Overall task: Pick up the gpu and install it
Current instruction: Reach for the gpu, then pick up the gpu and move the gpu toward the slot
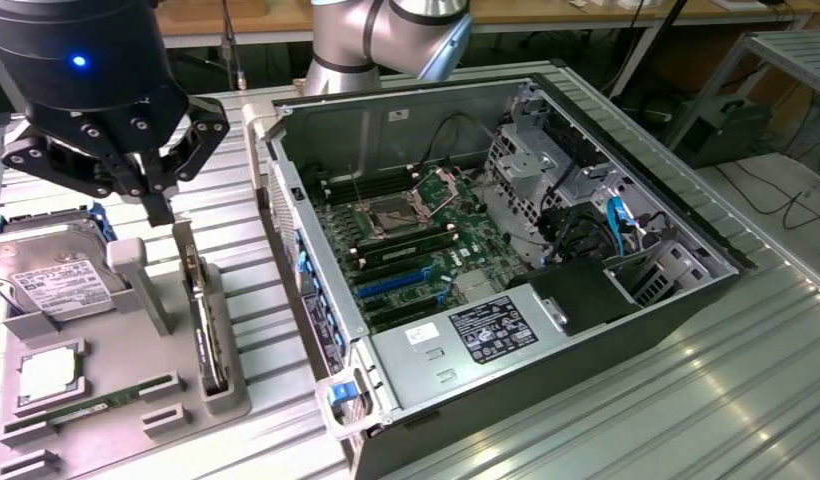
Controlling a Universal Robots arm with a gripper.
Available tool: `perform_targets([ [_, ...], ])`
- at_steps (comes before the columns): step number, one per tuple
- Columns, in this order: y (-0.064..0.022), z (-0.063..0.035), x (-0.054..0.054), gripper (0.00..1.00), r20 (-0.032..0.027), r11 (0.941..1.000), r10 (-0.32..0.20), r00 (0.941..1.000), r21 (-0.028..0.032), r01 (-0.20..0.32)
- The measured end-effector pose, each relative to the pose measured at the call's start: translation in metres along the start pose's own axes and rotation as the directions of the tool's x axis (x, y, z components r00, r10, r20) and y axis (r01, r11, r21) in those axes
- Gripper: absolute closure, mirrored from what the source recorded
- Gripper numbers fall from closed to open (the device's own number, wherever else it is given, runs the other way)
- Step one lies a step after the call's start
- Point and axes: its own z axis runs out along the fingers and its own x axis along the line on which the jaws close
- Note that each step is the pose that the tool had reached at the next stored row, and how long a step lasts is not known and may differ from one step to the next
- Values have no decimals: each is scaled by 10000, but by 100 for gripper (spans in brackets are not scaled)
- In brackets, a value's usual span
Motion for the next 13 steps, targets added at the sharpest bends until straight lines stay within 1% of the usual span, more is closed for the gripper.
perform_targets([
  [3, 0, 2, 57, 89, -3, 10000, -36, 10000, -2, 36],
  [13, 0, 2, 57, 89, -2, 10000, -35, 10000, -2, 35],
])
